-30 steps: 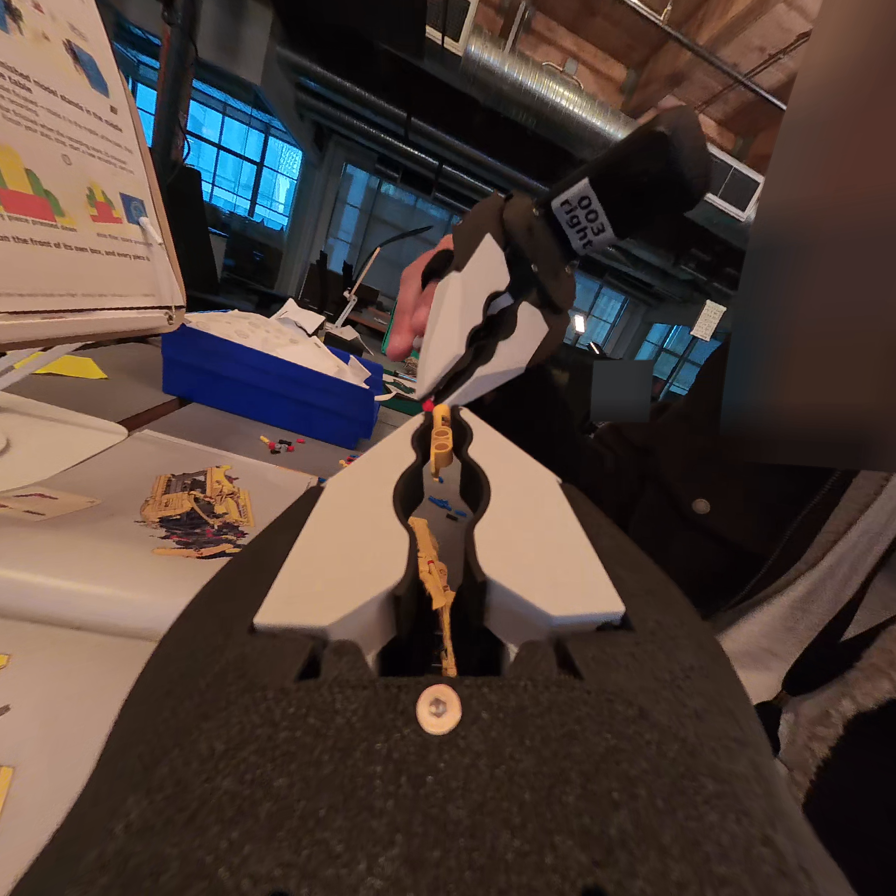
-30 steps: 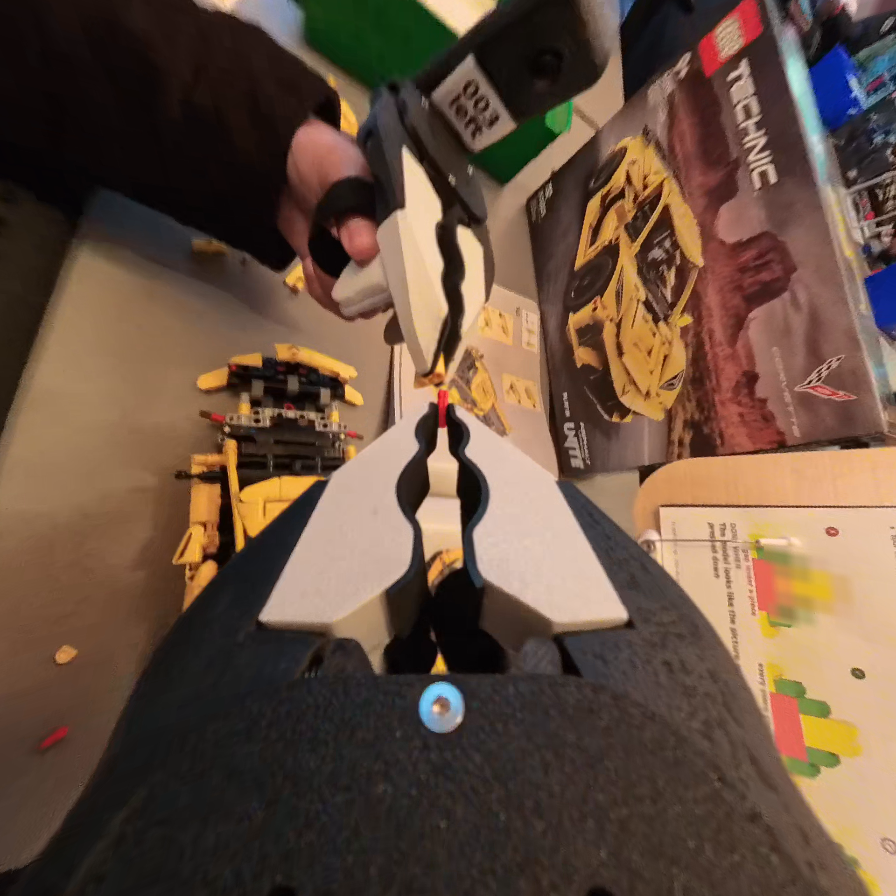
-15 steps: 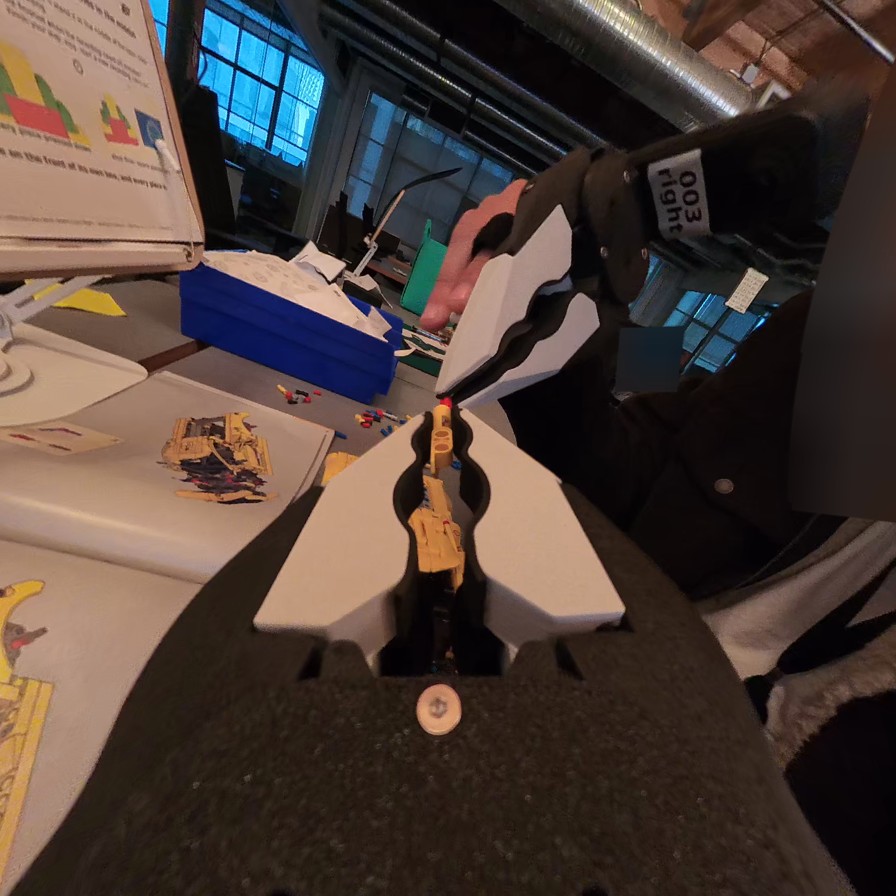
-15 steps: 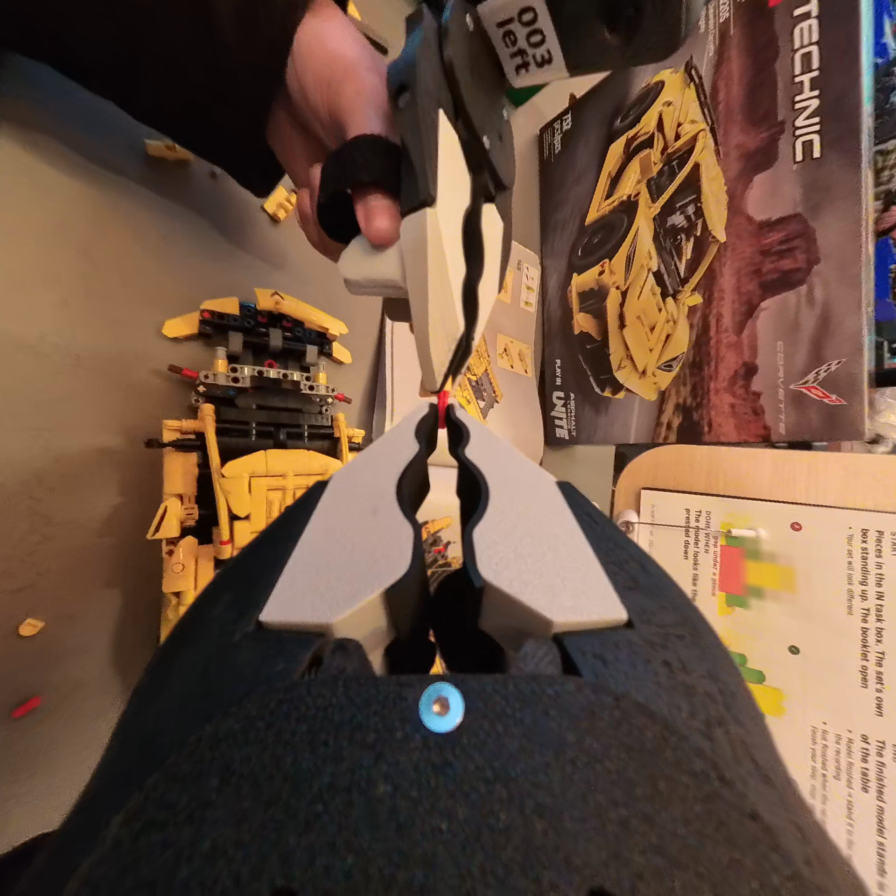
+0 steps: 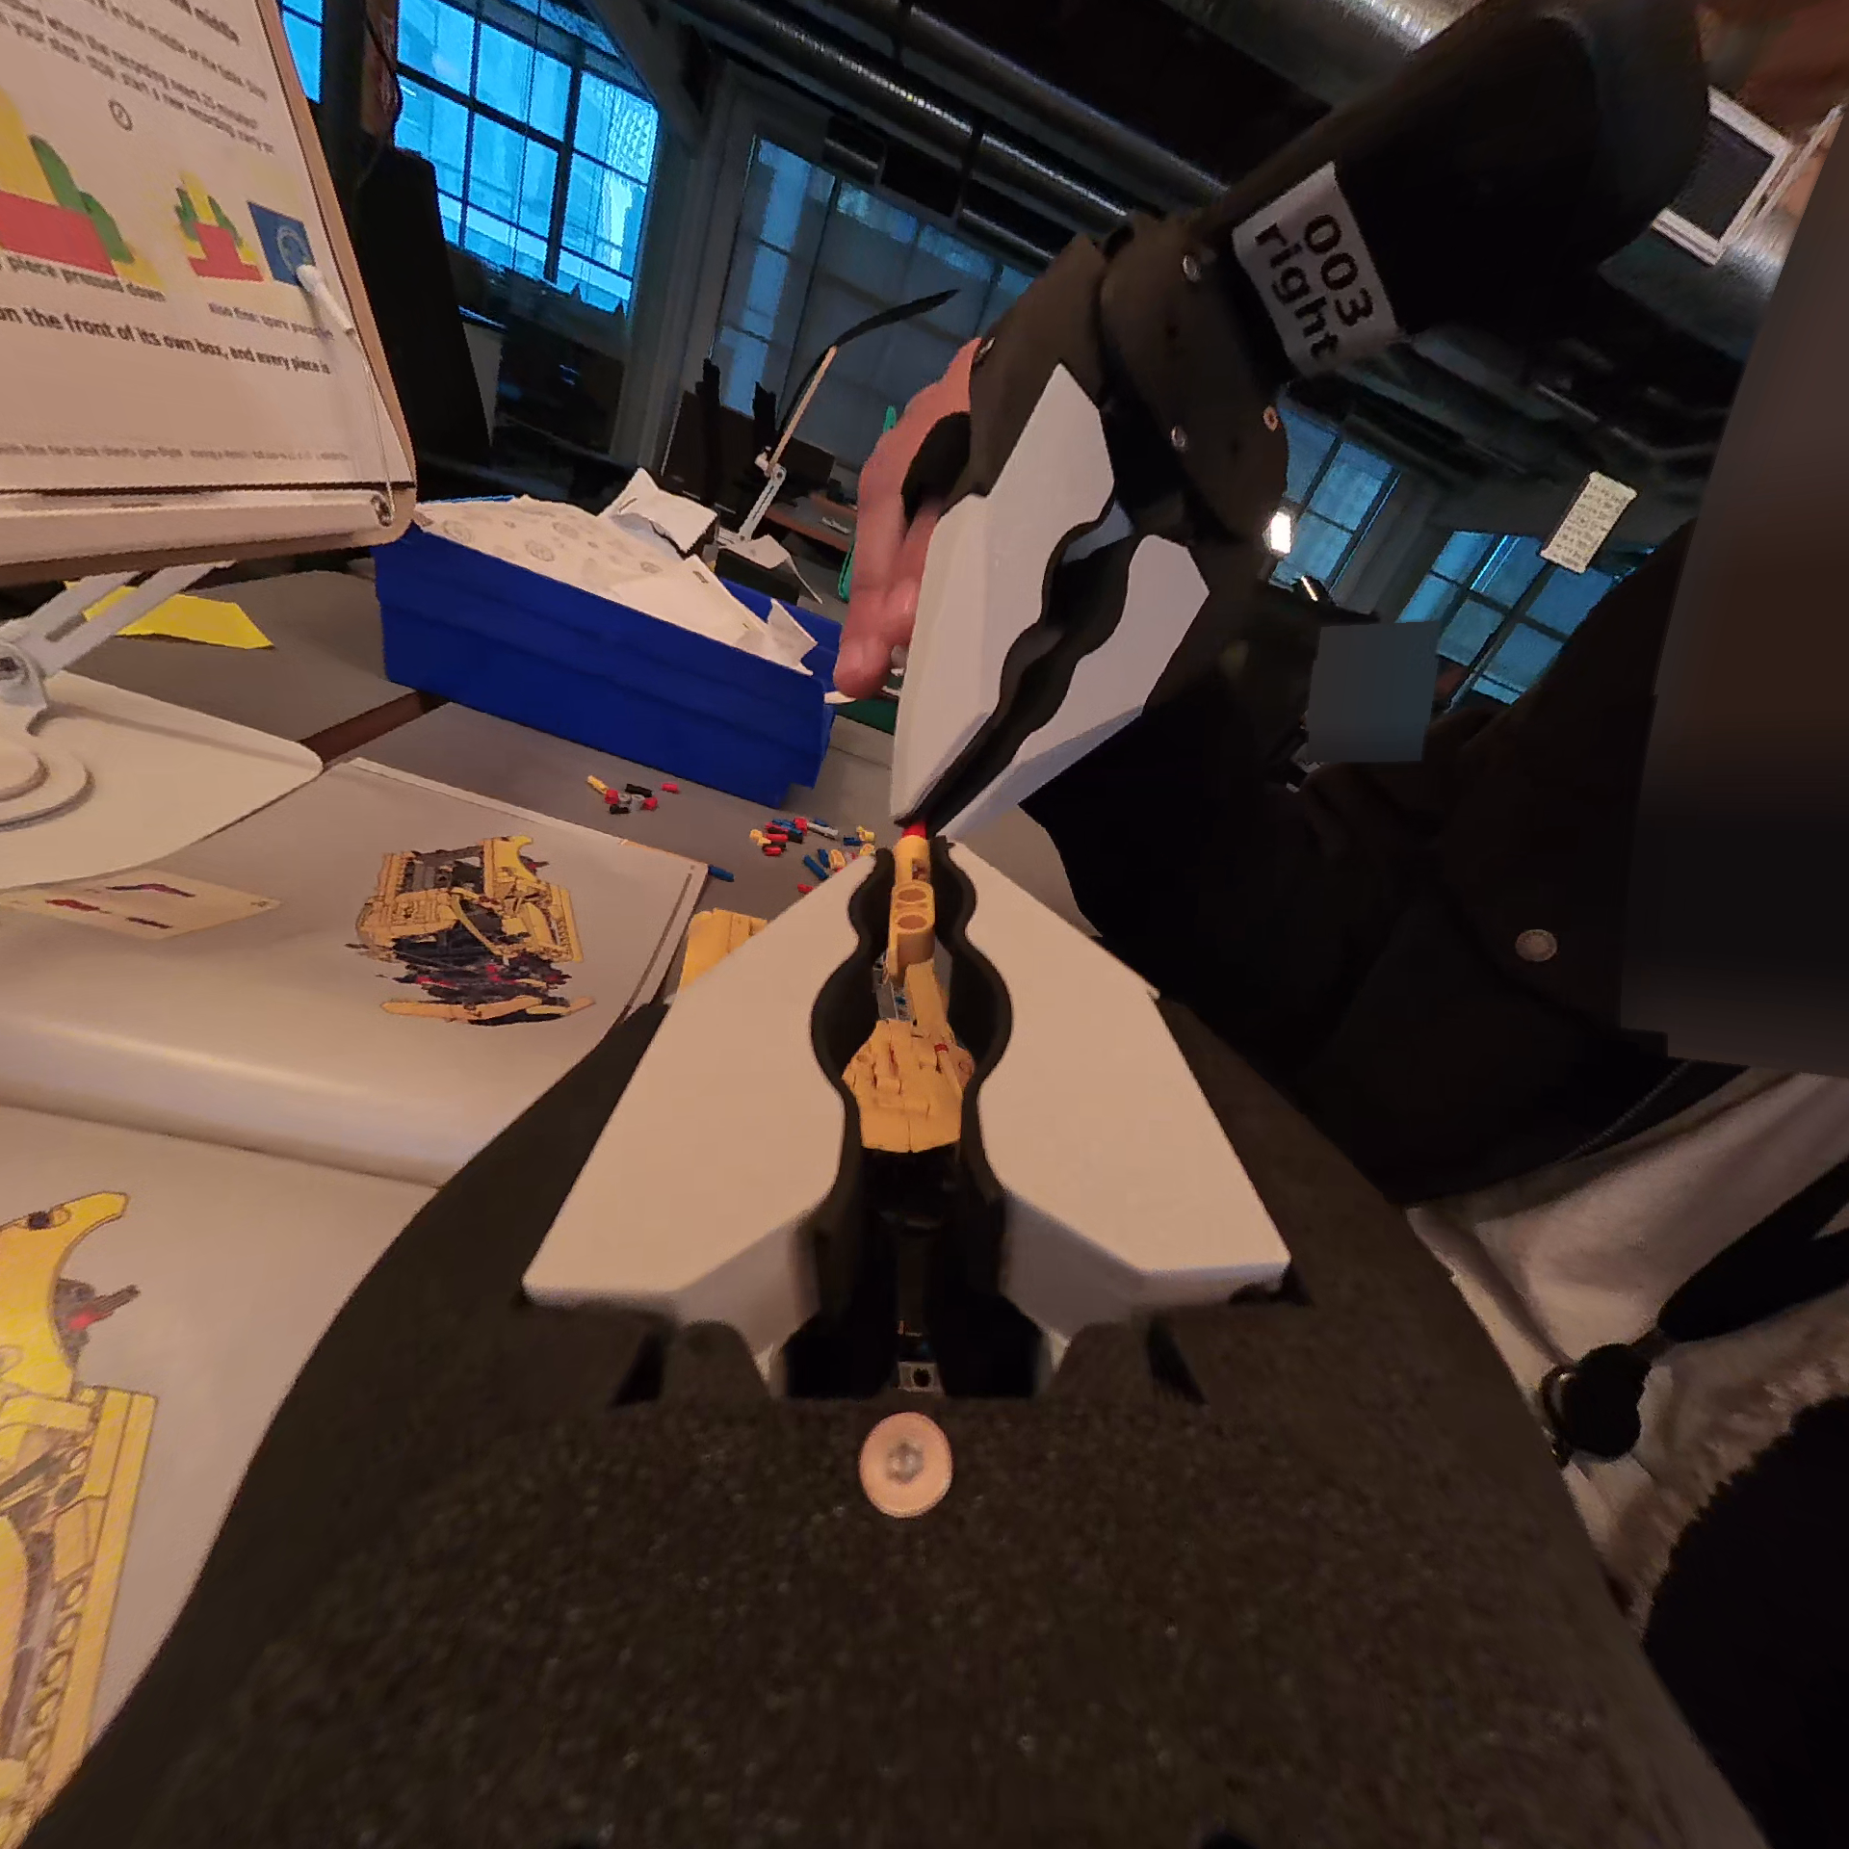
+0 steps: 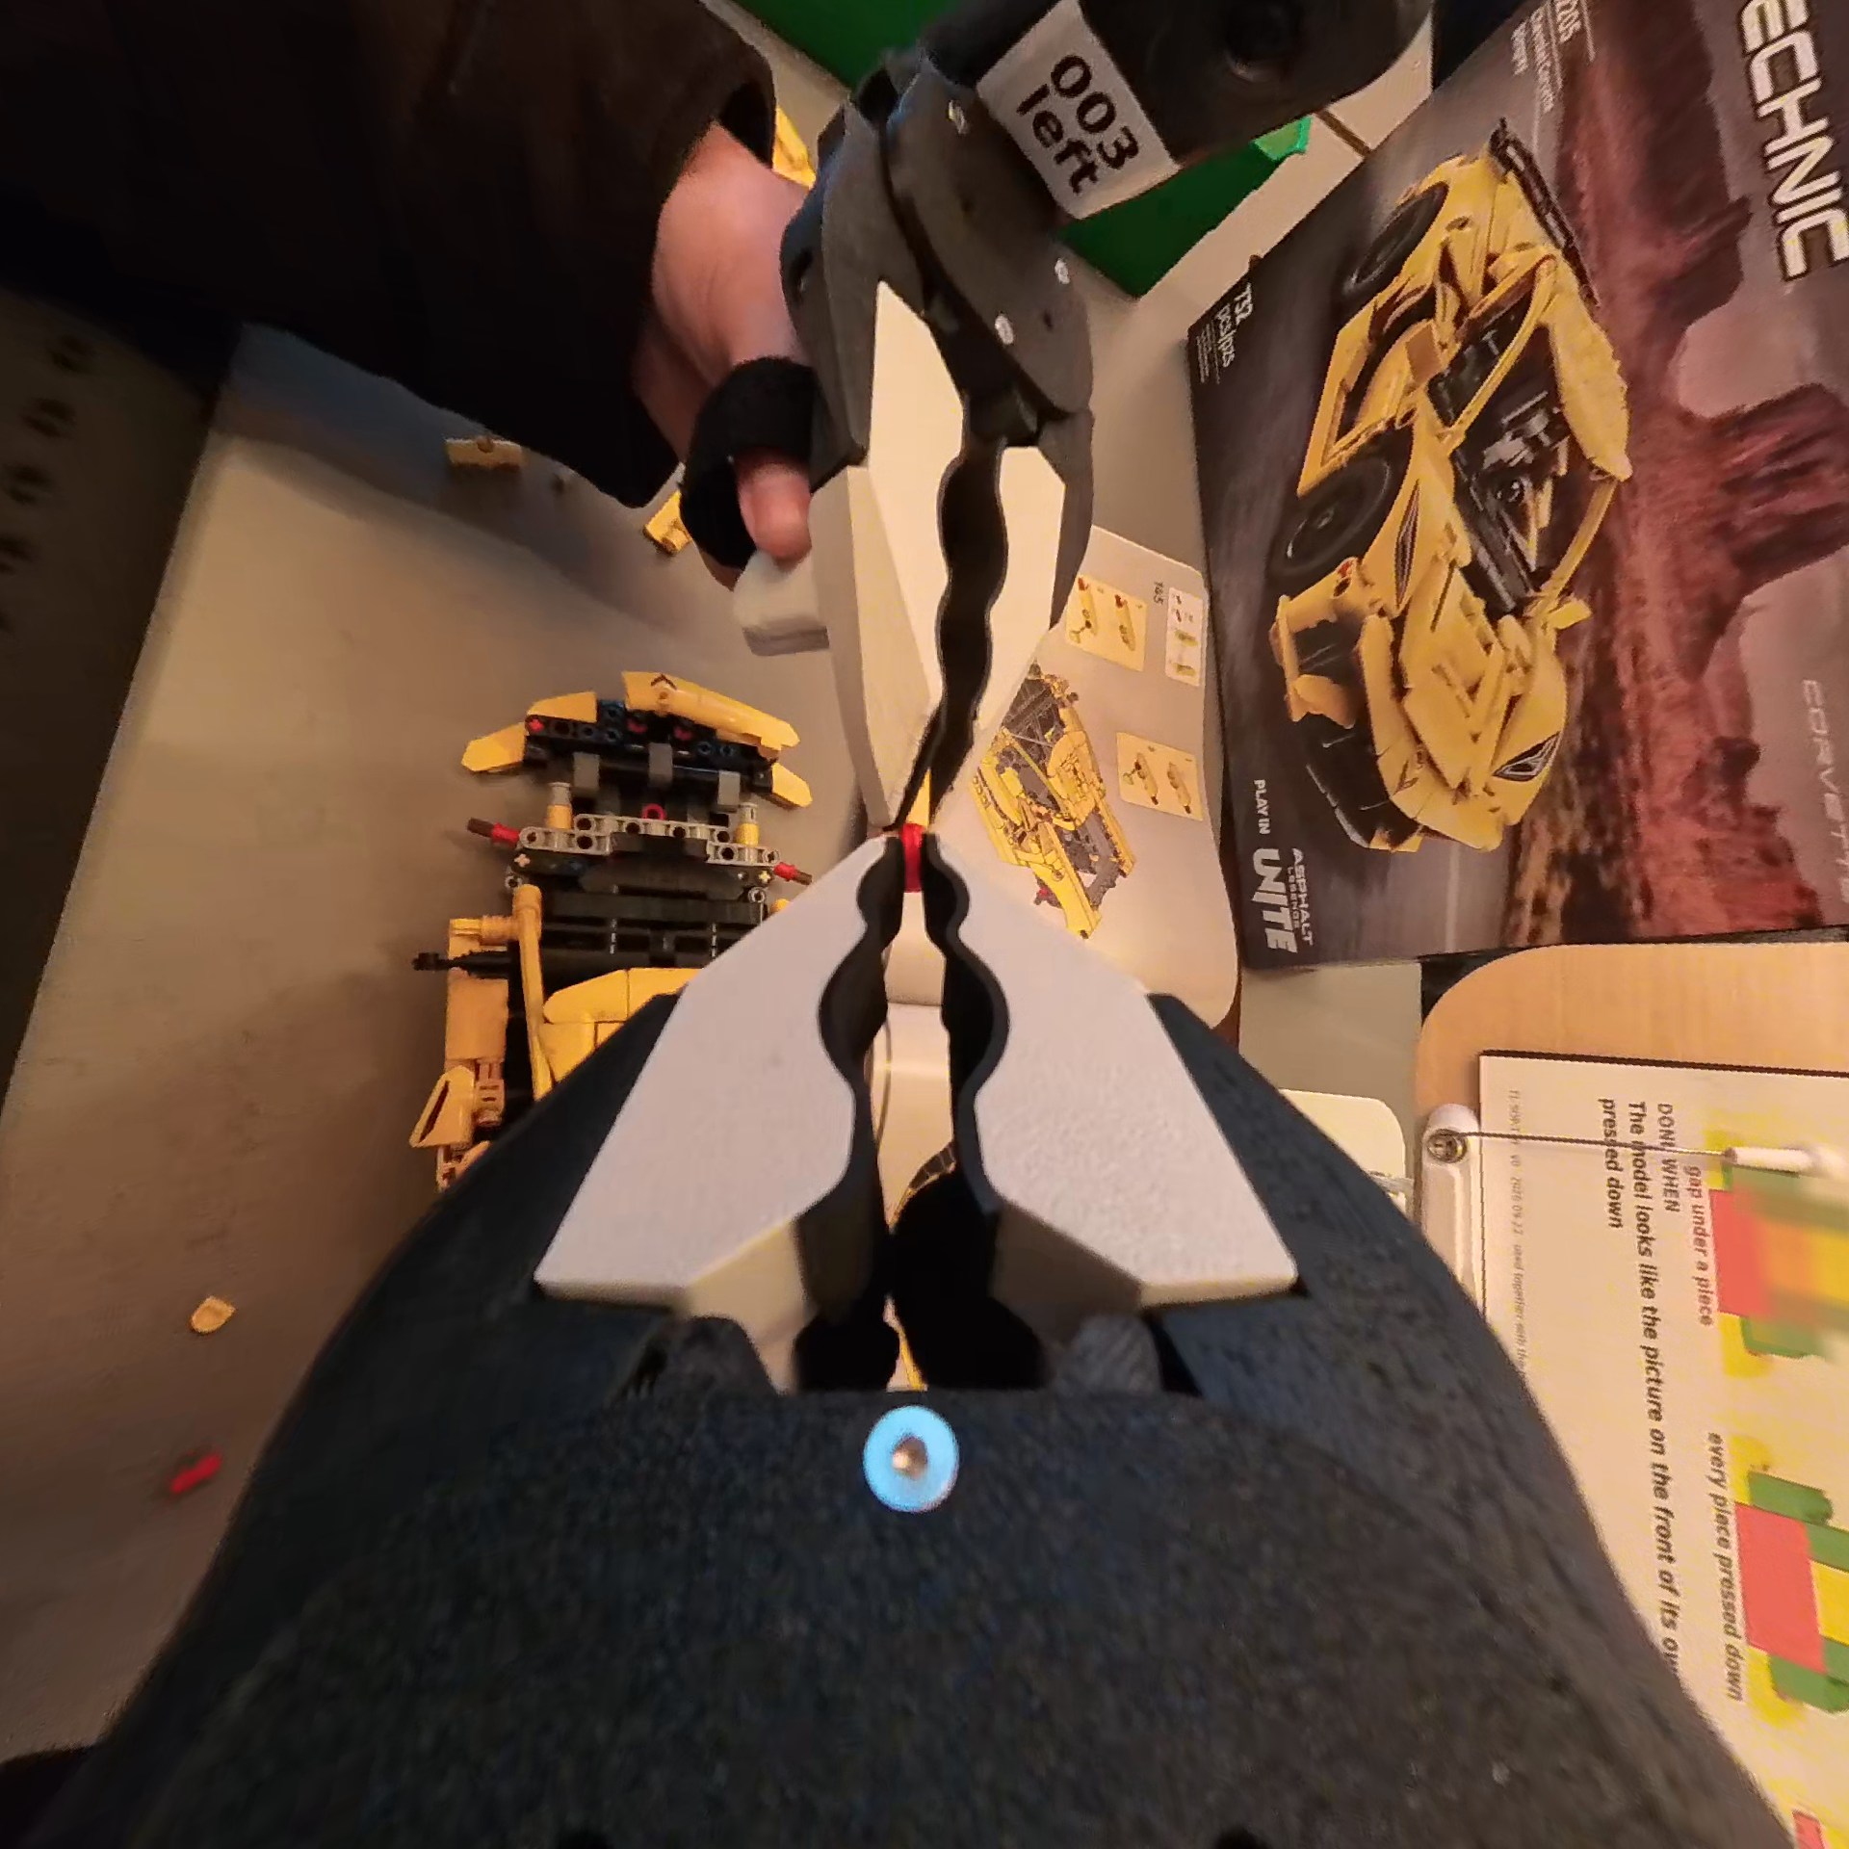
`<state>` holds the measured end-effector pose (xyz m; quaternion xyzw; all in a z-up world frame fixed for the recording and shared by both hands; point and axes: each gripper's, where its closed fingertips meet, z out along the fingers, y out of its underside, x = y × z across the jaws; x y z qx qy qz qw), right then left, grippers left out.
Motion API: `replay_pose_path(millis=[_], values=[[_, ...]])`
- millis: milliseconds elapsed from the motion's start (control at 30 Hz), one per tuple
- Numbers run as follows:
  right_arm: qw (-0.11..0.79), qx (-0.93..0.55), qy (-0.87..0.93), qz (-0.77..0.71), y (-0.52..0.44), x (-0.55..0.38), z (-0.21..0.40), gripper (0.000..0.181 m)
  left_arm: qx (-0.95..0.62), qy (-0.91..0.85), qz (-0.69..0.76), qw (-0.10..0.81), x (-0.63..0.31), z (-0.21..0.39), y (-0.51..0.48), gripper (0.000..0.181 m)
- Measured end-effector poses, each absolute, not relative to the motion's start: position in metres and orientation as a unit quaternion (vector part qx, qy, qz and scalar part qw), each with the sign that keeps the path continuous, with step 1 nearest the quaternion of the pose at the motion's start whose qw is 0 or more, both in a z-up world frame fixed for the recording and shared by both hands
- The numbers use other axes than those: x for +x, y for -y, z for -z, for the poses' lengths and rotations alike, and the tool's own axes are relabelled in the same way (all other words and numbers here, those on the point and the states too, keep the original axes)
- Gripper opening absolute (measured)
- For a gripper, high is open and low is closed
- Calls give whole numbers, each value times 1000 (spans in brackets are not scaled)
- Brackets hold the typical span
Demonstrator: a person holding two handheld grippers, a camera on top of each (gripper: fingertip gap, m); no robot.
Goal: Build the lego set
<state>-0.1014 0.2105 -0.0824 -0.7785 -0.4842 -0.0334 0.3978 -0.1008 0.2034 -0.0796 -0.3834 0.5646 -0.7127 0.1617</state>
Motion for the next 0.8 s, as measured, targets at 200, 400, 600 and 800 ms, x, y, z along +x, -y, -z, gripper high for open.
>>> replay_pose_path(millis=[200, 400, 600, 800], values=[[412, -780, 470, 14, -213, -99, 81, 2, -384, -536, 737, 151, -98, 77, -206, 7], [445, -772, 455, 0, -214, -97, 69, 2, -370, -485, 780, 138, -97, 64, -208, 7], [442, -773, 455, 8, -216, -97, 70, 2, -376, -495, 769, 149, -97, 66, -210, 7], [428, -778, 460, 7, -215, -98, 76, 2, -381, -529, 740, 167, -97, 72, -207, 7]])
